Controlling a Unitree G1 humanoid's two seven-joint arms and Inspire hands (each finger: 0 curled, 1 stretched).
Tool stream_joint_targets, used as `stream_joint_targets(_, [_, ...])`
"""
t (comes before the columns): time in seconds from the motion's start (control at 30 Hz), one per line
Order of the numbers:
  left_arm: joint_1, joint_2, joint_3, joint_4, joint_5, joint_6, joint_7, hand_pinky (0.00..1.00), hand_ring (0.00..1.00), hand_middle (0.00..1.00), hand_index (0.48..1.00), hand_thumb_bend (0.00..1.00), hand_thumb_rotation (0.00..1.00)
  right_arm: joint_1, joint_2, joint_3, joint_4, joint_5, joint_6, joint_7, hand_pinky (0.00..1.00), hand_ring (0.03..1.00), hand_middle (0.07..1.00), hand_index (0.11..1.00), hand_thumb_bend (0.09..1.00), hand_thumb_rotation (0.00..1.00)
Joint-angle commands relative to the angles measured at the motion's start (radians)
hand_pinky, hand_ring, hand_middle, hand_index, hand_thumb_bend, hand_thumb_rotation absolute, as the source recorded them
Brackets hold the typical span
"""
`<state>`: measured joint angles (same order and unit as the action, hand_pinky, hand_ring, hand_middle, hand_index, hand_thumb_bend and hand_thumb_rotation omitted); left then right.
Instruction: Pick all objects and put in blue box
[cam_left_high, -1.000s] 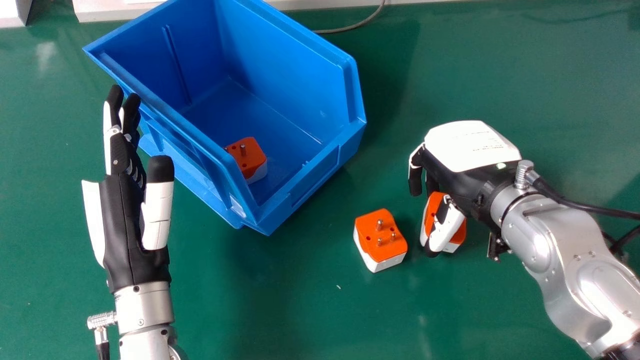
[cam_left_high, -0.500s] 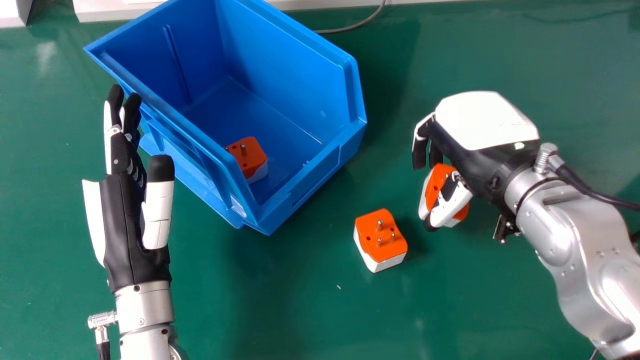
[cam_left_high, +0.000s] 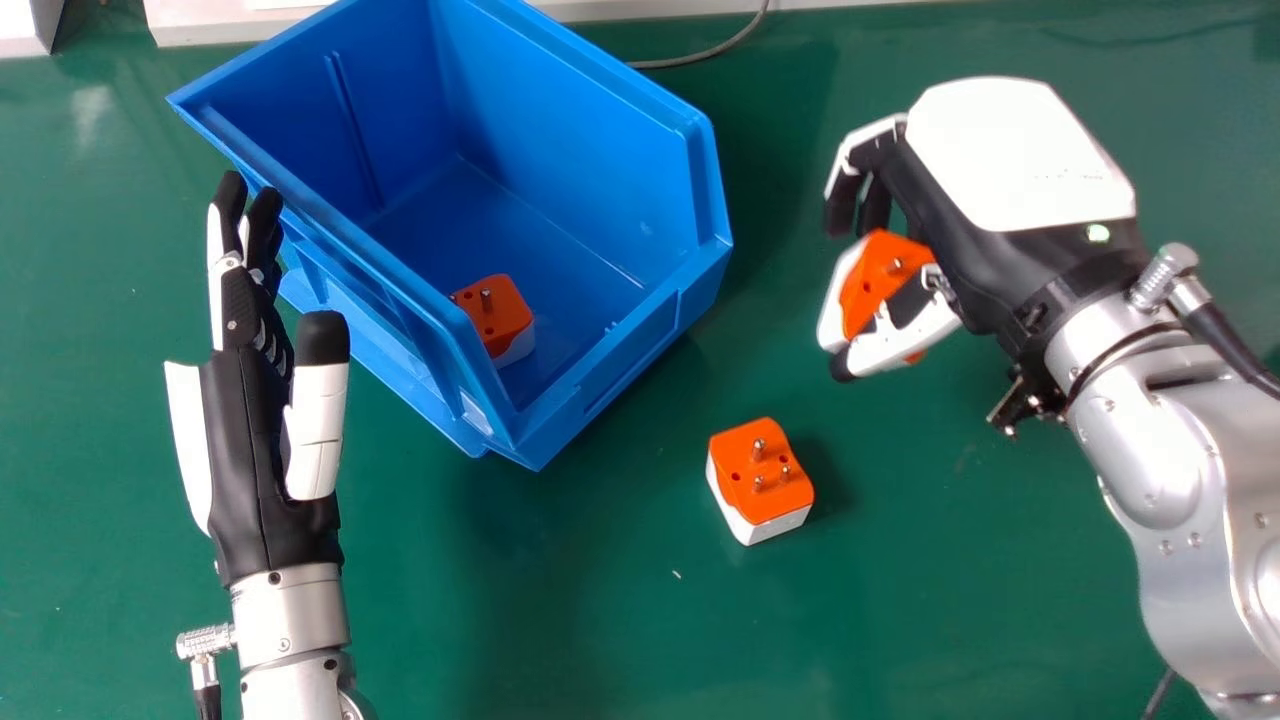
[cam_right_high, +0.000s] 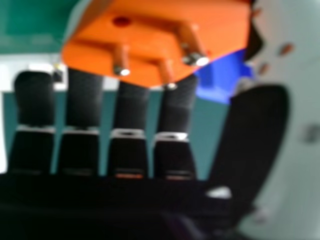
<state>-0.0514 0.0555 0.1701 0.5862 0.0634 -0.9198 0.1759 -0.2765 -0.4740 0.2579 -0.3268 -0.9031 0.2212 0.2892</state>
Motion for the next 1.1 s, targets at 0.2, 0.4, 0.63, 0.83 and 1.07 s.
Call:
stream_joint_targets(0.2, [0.001,0.004,-0.006,-0.013,0.002,-0.019,-0.010,0.98,0.96,0.94,0.962,0.99,0.95,0.026,0.075,-0.038,-0.130,0.005,-0.031,-0.088,0.22,0.375,0.478,0.506,0.514,0.00])
stream_joint_targets(0.4, [-0.002,0.005,-0.007,-0.012,-0.007,-0.018,-0.019,0.99,0.96,0.94,0.964,0.99,0.95,0.019,0.111,-0.026,-0.158,0.001,-0.052,-0.092,0.23,0.359,0.461,0.518,0.511,0.00])
stream_joint_targets(0.63, [-0.002,0.003,-0.006,-0.013,-0.006,-0.020,-0.020,0.99,0.96,0.94,0.962,0.99,0.94,-0.013,0.155,0.001,-0.119,0.010,-0.088,-0.097,0.23,0.360,0.460,0.515,0.512,0.00])
stream_joint_targets(0.83, [0.002,-0.001,-0.004,-0.023,-0.007,-0.013,-0.017,0.99,0.96,0.94,0.961,0.99,0.94,-0.048,0.192,0.038,-0.064,0.016,-0.139,-0.127,0.23,0.355,0.453,0.519,0.512,0.00])
stream_joint_targets(1.07, [0.007,-0.005,-0.005,-0.032,-0.007,-0.010,-0.016,1.00,0.96,0.95,0.960,0.99,0.94,-0.113,0.238,0.084,0.012,0.016,-0.172,-0.131,0.22,0.361,0.458,0.518,0.510,0.00])
